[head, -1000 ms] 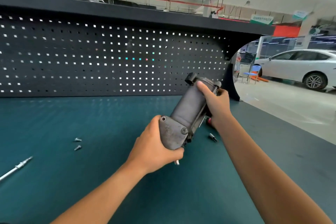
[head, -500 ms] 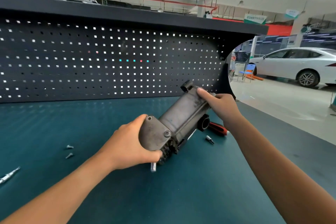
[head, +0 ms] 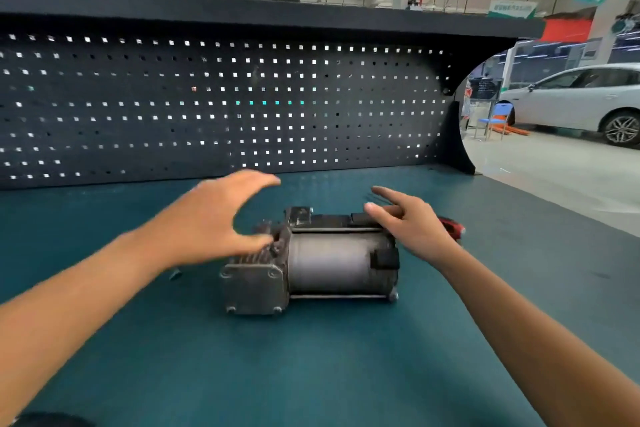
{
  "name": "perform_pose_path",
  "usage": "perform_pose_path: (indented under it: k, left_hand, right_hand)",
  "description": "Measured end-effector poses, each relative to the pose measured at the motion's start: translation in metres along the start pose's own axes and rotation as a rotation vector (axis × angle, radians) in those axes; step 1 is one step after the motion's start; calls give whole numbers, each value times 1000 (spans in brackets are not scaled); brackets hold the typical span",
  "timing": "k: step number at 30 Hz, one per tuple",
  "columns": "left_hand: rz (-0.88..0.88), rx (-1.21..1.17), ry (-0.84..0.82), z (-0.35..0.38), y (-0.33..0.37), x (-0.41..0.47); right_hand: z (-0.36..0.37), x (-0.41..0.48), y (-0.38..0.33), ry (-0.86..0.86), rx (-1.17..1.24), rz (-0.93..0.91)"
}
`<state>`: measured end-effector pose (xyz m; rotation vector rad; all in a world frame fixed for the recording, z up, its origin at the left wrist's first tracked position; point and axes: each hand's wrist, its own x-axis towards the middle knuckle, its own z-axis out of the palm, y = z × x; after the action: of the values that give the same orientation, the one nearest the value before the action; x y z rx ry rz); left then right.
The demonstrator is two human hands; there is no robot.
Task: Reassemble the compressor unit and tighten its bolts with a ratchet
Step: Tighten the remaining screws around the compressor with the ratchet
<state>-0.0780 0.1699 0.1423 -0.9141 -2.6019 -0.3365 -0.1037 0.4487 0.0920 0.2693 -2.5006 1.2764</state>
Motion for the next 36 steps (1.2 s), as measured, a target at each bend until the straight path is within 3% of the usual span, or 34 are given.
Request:
perform_pose_path:
  k: [4, 7, 9, 13, 16, 21, 24, 26, 30, 36]
  left_hand:
    - [-45, -405, 177, -57, -3, 1]
    - [-111, -534, 237, -51, -3, -18]
    - [-204, -552, 161, -31, 0, -32]
    - [-258, -402, -63, 8, 1, -53]
    - [-398, -360, -62, 16, -16, -63]
    - [-744, -62, -20, 33, -74, -75]
    - [-852, 71, -155, 46, -105, -85]
    - [-853, 115, -228, 54, -114, -85]
    - [-788, 120, -97, 68, -116, -67]
    - [-699, 221, -79, 87, -112, -51]
  right_hand:
    - [17, -9, 20, 165, 122, 52]
    - [16, -9, 20, -2, 486, 226]
    - [19, -10, 14, -54, 686, 322]
    - [51, -17, 6, 289, 410, 235]
    - [58, -8, 2, 472, 366, 260]
    - [61, 13, 1, 444, 331, 326]
    - [62, 19, 6, 437, 313, 319]
    - [62, 19, 9, 440, 308, 299]
    - [62, 17, 12, 444, 310, 258]
    - [62, 14, 14, 419, 277, 213]
